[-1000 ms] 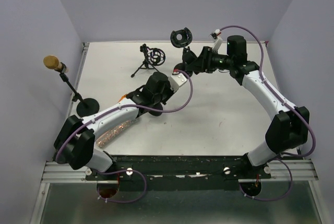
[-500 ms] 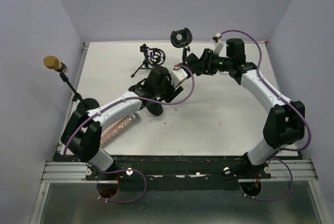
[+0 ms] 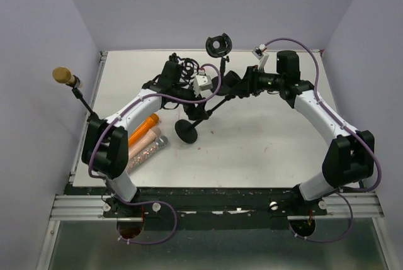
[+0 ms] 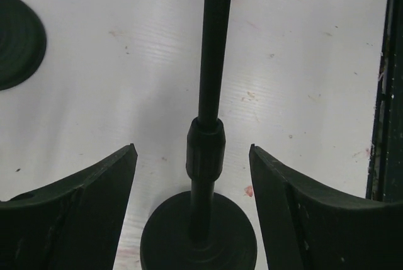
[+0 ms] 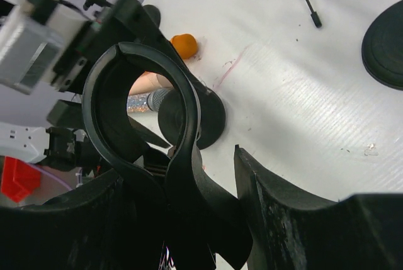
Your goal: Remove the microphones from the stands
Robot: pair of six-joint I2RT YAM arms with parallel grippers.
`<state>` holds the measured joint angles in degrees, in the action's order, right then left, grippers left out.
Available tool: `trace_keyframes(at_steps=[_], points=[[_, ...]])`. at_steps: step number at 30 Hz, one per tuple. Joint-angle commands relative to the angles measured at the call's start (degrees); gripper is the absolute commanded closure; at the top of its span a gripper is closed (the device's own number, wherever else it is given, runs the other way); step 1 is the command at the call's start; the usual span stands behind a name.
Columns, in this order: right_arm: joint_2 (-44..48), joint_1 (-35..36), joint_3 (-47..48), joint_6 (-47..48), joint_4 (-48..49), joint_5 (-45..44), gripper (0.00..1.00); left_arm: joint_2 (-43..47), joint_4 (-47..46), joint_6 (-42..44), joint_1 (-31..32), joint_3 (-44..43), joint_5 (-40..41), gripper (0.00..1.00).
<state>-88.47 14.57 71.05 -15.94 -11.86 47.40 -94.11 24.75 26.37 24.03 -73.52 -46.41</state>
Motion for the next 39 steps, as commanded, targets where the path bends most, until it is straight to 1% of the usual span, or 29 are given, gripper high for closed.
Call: trace_keyframes(at_steps=[1, 3, 4, 5, 7, 9, 11, 13, 14, 15, 17, 18, 19, 22, 24, 25, 26, 27, 28, 31, 32, 34, 35, 36, 38, 39], points=[[0.8, 0.3, -1.3, 6.4, -4.2, 1.5, 1.0, -4.5, 6.8, 4.1, 0.9, -4.2, -10.6, 0.24], [0.8, 0.3, -1.1, 6.3, -4.1, 1.9, 0.99, -4.9, 2.8, 2.3, 1.5, -3.0, -8.6, 0.33], [0.8, 0.3, -1.0, 6.1, -4.0, 1.8, 0.99, -4.9, 1.4, 1.3, 1.8, -2.5, -7.6, 0.44], [0.7, 0.3, -1.0, 6.1, -4.0, 1.7, 0.99, -4.8, 0.4, 0.5, 2.2, -2.5, -6.9, 0.51], [0.6, 0.3, -0.7, 5.6, -4.0, 1.5, 1.0, -4.7, 0.9, -0.6, 2.8, -3.6, -6.1, 0.73], [0.2, 0.2, -0.4, 4.5, -3.9, 1.1, 0.99, -4.0, 2.5, -0.8, 3.3, -4.4, -5.3, 1.0], [-0.2, 0.3, 0.1, 2.2, -3.4, 0.3, 1.0, -1.4, 1.1, -2.4, 4.6, -3.3, -2.1, 1.0], [-0.7, 0.3, 0.5, -1.0, -2.8, -1.3, 1.0, 2.4, -3.5, -4.7, 7.0, -0.4, 5.6, 1.0], [-1.0, 0.3, 0.8, -2.2, -2.6, -2.5, 0.99, 5.1, -7.1, -5.9, 8.5, 1.6, 12.8, 1.0], [-1.4, 0.2, 0.9, -4.2, -2.3, -4.0, 1.0, 7.2, -10.6, -6.9, 10.7, 3.4, 24.3, 1.0], [-2.4, -0.2, 1.1, -9.3, -1.8, -5.7, 0.99, 9.6, -17.8, -3.8, 15.9, 7.1, 44.6, 1.0], [-3.0, -0.6, 1.0, -11.8, -1.4, -5.7, 1.0, 9.7, -21.8, -2.4, 17.5, 8.6, 51.9, 1.0], [-3.9, -0.8, 1.1, -13.7, -1.3, -5.3, 1.0, 9.6, -24.4, -2.5, 18.4, 9.3, 56.9, 1.0], [-6.3, -1.0, 2.2, -14.6, -1.8, -3.9, 1.0, 6.8, -29.8, -3.3, 18.5, 9.1, 66.4, 1.0], [-7.5, -1.3, 2.5, -15.3, -1.9, -3.4, 1.0, 3.2, -30.3, -2.9, 18.4, 8.0, 70.2, 1.0], [-7.9, -1.4, 2.5, -15.4, -1.9, -3.5, 0.99, 1.7, -30.1, -3.2, 18.4, 7.9, 70.7, 1.0], [-8.1, -1.3, 2.3, -15.4, -2.1, -3.7, 1.0, 0.9, -29.9, -4.0, 18.2, 8.2, 69.5, 1.0], [-8.3, -1.4, 2.2, -15.3, -2.2, -4.1, 1.0, 0.2, -28.4, -5.4, 18.0, 8.9, 66.3, 1.0], [-8.6, -1.3, 2.1, -15.4, -2.4, -4.5, 1.0, -0.1, -26.8, -6.8, 17.2, 9.3, 61.3, 1.0], [-8.6, -1.3, 2.2, -14.3, -2.7, -5.2, 1.0, 0.9, -22.7, -10.1, 15.9, 10.1, 51.8, 1.0], [-8.3, -1.3, 2.3, -13.9, -2.7, -5.1, 1.0, 2.0, -20.9, -10.5, 15.6, 9.6, 49.0, 0.96], [-7.6, -1.3, 2.3, -12.8, -2.8, -5.0, 0.99, 4.8, -17.6, -11.3, 13.9, 8.7, 40.3, 0.67], [-7.2, -1.3, 2.2, -12.1, -2.6, -4.9, 1.0, 6.2, -16.3, -11.6, 12.5, 8.5, 34.3, 0.53], [-6.7, -1.4, 1.9, -10.9, -2.5, -4.8, 1.0, 7.9, -14.7, -11.7, 11.0, 8.2, 27.1, 0.42], [-5.7, -1.3, 0.9, -7.2, -1.7, -3.3, 0.99, 9.4, -10.7, -11.0, 6.0, 6.8, 11.2, 0.34], [-5.2, -1.3, 0.4, -5.8, -1.4, -2.7, 1.0, 9.5, -9.6, -11.0, 3.5, 6.1, 6.5, 0.33]])
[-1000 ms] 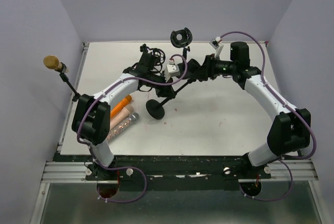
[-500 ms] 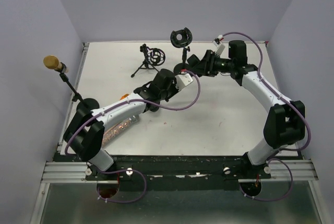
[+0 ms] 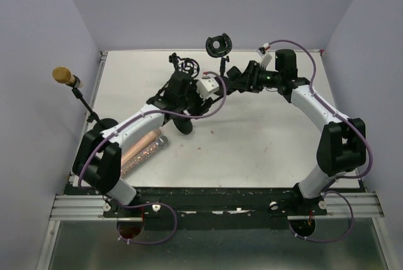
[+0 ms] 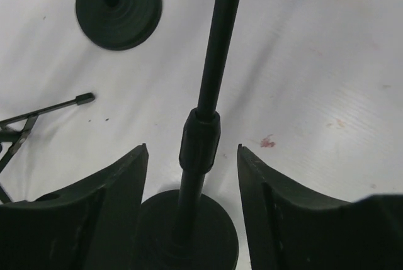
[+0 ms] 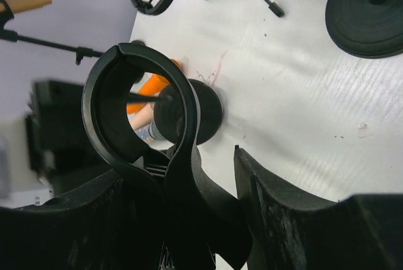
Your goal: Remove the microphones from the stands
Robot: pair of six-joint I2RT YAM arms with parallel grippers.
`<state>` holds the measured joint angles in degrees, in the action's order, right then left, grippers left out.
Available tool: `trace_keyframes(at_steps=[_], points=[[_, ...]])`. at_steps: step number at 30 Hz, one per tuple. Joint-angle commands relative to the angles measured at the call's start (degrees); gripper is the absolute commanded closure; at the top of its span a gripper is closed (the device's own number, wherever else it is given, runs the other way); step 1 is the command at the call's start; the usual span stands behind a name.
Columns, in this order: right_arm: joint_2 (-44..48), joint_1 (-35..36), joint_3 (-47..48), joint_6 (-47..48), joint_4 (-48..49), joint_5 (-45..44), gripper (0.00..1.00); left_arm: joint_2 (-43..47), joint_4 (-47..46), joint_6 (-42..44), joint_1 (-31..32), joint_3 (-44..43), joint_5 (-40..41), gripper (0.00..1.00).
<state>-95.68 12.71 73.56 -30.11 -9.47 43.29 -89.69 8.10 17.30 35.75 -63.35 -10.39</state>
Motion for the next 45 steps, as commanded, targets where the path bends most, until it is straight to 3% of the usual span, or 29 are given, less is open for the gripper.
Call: trace_keyframes(at_steps=[1, 5, 9, 13, 17, 21, 25, 28, 30, 31, 33, 34, 35, 39, 43, 45], points=[[2.5, 0.6, -2.5, 9.0, -3.6, 1.7, 0.99, 4.5, 10.0, -0.4, -10.2, -5.5, -35.0, 0.32], [4.3, 0.6, -4.6, 13.9, -2.6, 6.0, 1.0, -2.5, 26.8, 11.7, -14.4, -14.2, -47.3, 0.32], [4.9, 0.7, -5.1, 19.2, -4.3, 8.5, 0.99, -10.0, 35.8, 19.0, -14.9, -19.5, -51.8, 0.33], [5.2, 0.6, -5.4, 18.9, -4.4, 8.8, 0.99, -13.2, 26.2, 11.8, -13.9, -17.9, -47.9, 0.33], [5.2, 0.7, -5.0, 18.0, -3.7, 9.5, 0.99, -14.5, 23.4, 13.7, -11.1, -18.3, -44.2, 0.36], [4.8, 0.6, -4.7, 16.7, -2.8, 9.6, 0.99, -16.0, 28.6, 17.6, -9.0, -20.6, -43.2, 0.68], [4.4, 0.6, -3.8, 13.6, -2.0, 9.8, 0.99, -12.5, 28.1, 16.0, -7.6, -18.7, -39.3, 1.0], [3.3, 0.6, -2.2, 8.2, -2.0, 9.4, 0.99, -4.4, 17.0, 8.0, -5.3, -12.3, -28.6, 1.0], [2.1, 0.6, -1.4, 3.3, -1.3, 9.0, 0.99, 3.2, 3.4, 2.5, -1.8, -3.7, -12.4, 1.0], [1.4, 0.6, -0.9, 0.9, -1.9, 7.7, 1.0, 6.3, -3.7, 1.8, 1.0, 1.2, 3.4, 1.0], [-0.7, 0.6, 1.0, -0.6, -4.0, 6.6, 1.0, 9.6, -22.2, 7.5, 7.1, 9.8, 27.0, 1.0], [-1.5, 0.4, 1.3, -1.2, -4.1, 6.4, 1.0, 8.9, -30.6, 10.9, 9.8, 12.2, 33.4, 1.0], [-2.1, 0.4, 1.7, -1.9, -4.1, 5.8, 1.0, 7.4, -31.4, 11.7, 10.7, 11.7, 35.5, 1.0], [-3.9, 0.3, 1.1, -5.0, -2.3, 3.8, 1.0, 2.1, -15.7, -3.1, 8.2, 5.0, 30.4, 1.0], [-3.6, 0.3, 0.9, -3.6, -1.1, 2.3, 1.0, -1.7, -2.1, -6.1, 5.3, -0.8, 11.7, 1.0], [-2.8, 0.3, 0.4, -2.9, -0.5, 1.7, 1.0, -1.6, 1.3, -5.9, 3.6, -2.6, 4.0, 0.79]])
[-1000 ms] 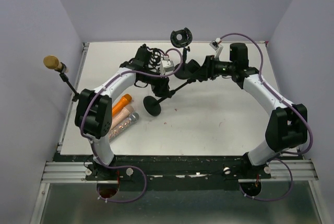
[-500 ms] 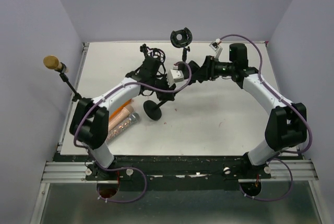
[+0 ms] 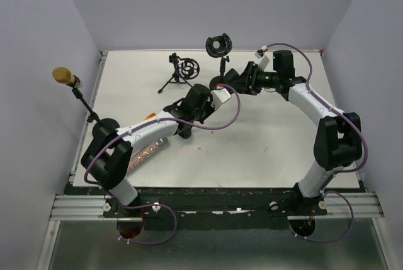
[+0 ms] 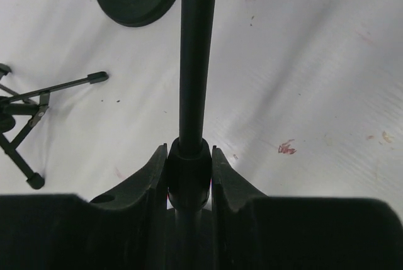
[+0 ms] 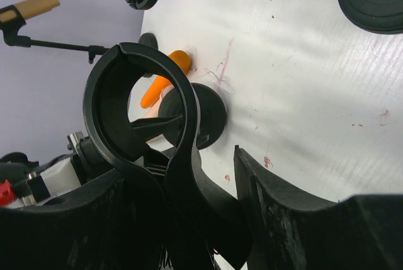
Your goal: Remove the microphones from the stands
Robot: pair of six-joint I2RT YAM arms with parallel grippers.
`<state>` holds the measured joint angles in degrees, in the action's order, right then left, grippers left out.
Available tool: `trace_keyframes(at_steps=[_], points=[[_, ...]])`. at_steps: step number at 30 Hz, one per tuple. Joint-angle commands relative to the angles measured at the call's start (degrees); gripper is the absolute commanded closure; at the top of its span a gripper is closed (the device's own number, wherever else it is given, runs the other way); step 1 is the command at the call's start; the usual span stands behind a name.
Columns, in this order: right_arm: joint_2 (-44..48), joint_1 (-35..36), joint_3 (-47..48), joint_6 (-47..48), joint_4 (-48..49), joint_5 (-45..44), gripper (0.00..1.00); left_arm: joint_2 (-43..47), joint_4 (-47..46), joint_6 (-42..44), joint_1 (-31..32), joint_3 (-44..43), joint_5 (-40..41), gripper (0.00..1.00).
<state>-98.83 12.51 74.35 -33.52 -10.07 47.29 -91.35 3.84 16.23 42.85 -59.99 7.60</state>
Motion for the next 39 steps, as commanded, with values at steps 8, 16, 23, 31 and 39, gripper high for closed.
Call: trace_keyframes(at_steps=[8, 16, 23, 31, 39], points=[[3.6, 0.5, -2.3, 8.1, 2.6, 3.7, 1.0, 1.0, 22.5, 6.3, -13.7, -15.5, -55.2, 0.41], [5.3, 0.6, -3.9, 14.7, 2.9, 8.3, 0.99, -11.6, 37.8, 14.8, -16.7, -24.8, -63.3, 0.43], [6.2, 0.6, -3.2, 14.4, 2.7, 8.2, 1.0, -15.3, 36.5, 13.9, -15.9, -23.9, -62.5, 0.6], [6.6, 0.6, 1.7, 4.8, -3.4, -4.5, 0.99, -7.1, 18.1, -8.1, -11.5, -18.9, -36.9, 1.0], [3.1, 0.9, 15.8, 2.8, -17.6, -23.9, 1.0, -3.8, -1.8, -24.4, -4.4, -14.8, 8.7, 1.0]])
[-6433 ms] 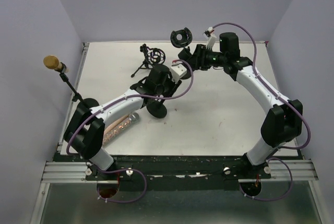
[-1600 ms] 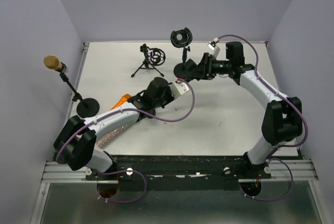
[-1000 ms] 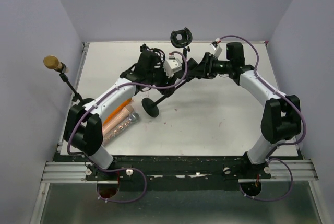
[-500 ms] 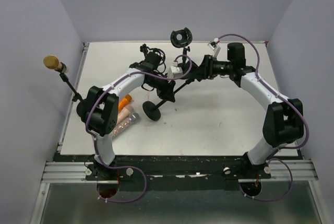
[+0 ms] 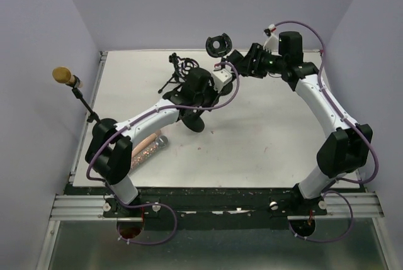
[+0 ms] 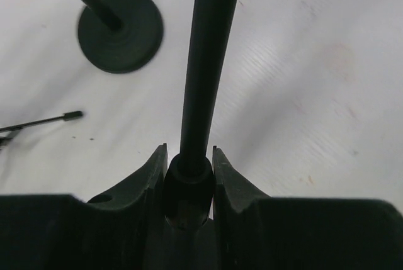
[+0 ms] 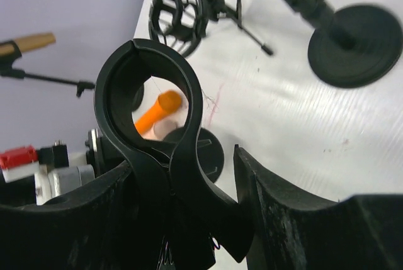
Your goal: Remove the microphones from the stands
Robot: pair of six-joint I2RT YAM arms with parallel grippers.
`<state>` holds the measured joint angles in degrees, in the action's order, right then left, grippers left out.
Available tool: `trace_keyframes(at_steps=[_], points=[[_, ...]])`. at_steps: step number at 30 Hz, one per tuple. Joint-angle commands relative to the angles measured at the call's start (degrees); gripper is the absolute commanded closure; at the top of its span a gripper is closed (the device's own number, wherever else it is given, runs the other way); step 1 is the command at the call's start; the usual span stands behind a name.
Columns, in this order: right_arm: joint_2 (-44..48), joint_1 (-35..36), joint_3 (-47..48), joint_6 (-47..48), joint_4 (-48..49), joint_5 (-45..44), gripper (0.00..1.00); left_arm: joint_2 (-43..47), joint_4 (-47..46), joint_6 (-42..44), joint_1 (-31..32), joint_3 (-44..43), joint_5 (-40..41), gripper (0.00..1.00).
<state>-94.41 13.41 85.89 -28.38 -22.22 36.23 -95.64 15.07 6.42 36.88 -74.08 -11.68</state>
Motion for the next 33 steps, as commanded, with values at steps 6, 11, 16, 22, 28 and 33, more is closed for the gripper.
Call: trace_keyframes(at_steps=[6, 11, 16, 22, 28, 33], points=[[0.2, 0.7, 2.1, 0.6, -3.3, -12.9, 1.0, -5.1, -7.1, -21.5, 2.7, -5.8, 22.7, 1.0], [2.9, 0.7, 0.1, 7.6, 2.2, -6.9, 1.0, -3.9, -8.8, -13.3, 2.3, -4.1, 1.0, 0.6], [4.1, 0.7, 2.0, 13.9, 4.7, -0.4, 0.99, 0.2, -6.8, -11.5, 0.9, -2.9, -9.1, 0.32], [6.2, 1.4, 0.9, 23.0, 4.0, 5.2, 0.99, 8.3, -2.2, -9.5, -3.3, -4.0, -20.3, 0.33], [6.7, 5.0, 1.7, 35.0, -1.6, 7.3, 0.99, 13.5, -3.9, -15.7, -8.3, -9.5, -24.9, 0.37], [6.8, 8.1, 1.2, 39.3, -3.7, 8.3, 0.99, 11.2, -7.7, -23.0, -9.1, -15.6, -24.5, 0.41]])
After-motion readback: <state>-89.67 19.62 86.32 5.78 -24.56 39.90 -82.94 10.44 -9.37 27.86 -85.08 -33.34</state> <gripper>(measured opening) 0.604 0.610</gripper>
